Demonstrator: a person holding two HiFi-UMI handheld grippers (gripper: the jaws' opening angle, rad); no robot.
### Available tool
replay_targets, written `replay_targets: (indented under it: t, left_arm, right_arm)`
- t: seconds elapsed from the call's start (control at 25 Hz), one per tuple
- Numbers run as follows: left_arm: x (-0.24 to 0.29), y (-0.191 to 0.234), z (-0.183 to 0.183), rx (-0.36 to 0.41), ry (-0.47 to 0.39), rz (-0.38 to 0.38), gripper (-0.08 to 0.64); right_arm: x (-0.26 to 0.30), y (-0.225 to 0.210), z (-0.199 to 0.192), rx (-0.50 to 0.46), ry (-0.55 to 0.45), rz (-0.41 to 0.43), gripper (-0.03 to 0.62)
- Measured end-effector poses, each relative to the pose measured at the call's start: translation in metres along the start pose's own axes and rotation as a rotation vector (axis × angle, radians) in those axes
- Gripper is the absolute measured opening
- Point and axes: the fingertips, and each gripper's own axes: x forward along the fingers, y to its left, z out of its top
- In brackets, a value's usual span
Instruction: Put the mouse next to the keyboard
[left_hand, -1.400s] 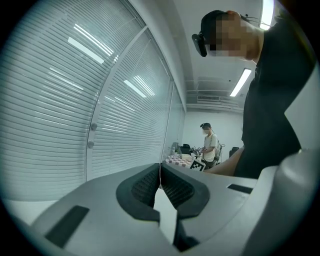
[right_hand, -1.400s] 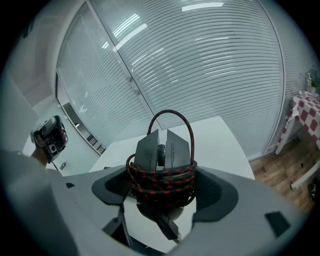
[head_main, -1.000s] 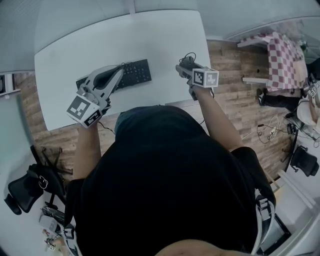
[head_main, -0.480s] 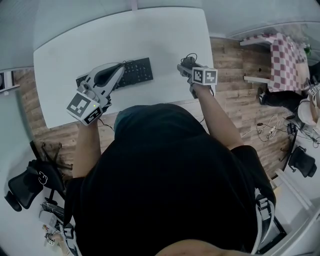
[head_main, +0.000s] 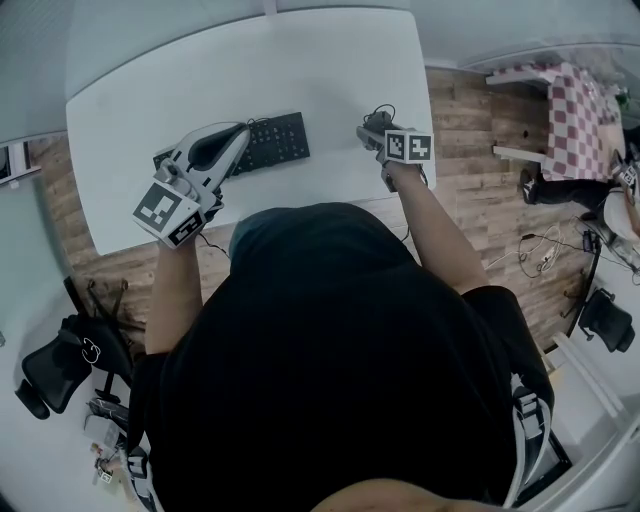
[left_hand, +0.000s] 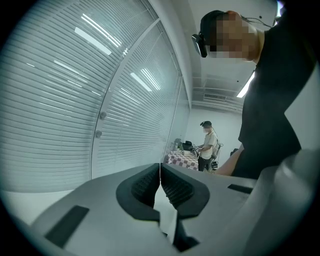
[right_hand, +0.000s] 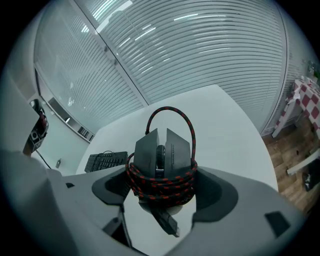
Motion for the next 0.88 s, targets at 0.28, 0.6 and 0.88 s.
replay_targets:
  t: [0.28, 0.6, 0.88]
  left_arm:
    - [0.002, 0.006, 0.000, -0.006, 0.014, -0.003, 0.024]
    - [-0.004, 0.016, -0.007, -0.029, 0.021, 0.013, 0.024]
    - [-0.004, 0.021, -0.012, -0.036, 0.029, 0.019, 0.024]
  right_arm:
    - [0.012, -0.007, -0.005, -0.006, 0.035, -0.012, 0.403]
    - [0.028, -0.014, -0.013, -0.002, 0.076, -0.026, 0.403]
    - [0.040, -0.015, -0.015, -0.006, 0.094, -0.028, 0.403]
